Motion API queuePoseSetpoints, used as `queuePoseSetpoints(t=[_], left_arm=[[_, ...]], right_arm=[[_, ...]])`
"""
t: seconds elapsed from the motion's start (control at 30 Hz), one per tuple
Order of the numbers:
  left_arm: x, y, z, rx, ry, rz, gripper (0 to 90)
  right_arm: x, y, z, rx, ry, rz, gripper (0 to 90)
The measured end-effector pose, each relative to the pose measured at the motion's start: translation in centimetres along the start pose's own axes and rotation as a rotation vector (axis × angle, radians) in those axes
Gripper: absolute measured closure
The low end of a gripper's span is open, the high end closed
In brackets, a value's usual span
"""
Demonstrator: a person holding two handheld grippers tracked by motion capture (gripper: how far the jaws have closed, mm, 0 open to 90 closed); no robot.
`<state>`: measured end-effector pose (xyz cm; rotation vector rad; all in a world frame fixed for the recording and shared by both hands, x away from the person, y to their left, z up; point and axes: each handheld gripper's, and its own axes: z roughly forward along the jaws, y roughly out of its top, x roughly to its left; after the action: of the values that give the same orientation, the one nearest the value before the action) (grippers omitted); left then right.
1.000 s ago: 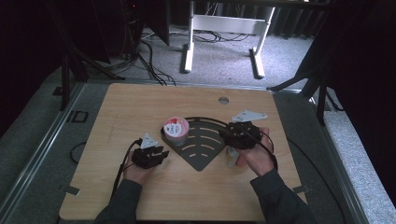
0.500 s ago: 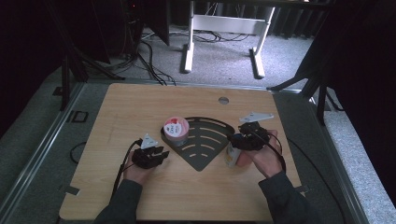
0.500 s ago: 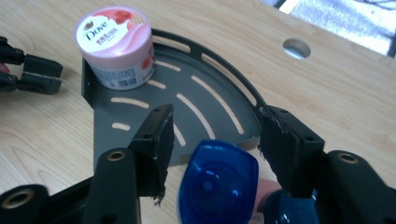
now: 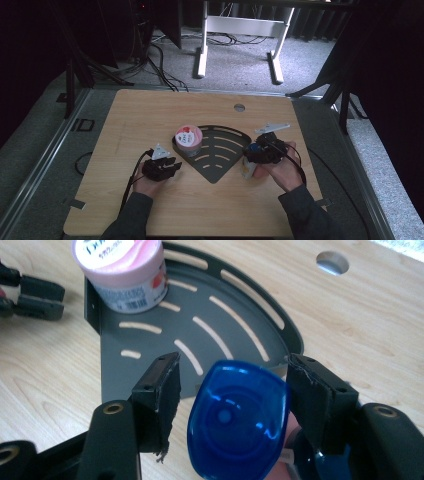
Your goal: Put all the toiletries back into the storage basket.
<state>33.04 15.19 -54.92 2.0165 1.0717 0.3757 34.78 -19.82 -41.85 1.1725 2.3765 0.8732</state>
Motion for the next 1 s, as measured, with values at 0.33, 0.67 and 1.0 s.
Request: queuePoseSetpoints(t=[0.33,0.67,1.0], left_arm=[[-0.1,0.0,0.2,0.008,-0.001,0.006,63.7],[-0.1,0.0,0.3,0.010,-0.001,0.006,63.7],[-0.2,0.0,0.4,0.017,-0.005,0.006,63.5]], right_arm=[[-0.1,-0.6,1.0,0.050,0.016,-0.011,46.6],[0.1,-0.6,1.1,0.052,0.020,-0.043,52.0],[1.1,-0.6,0.9,0.065,0.073,-0.107,52.0]])
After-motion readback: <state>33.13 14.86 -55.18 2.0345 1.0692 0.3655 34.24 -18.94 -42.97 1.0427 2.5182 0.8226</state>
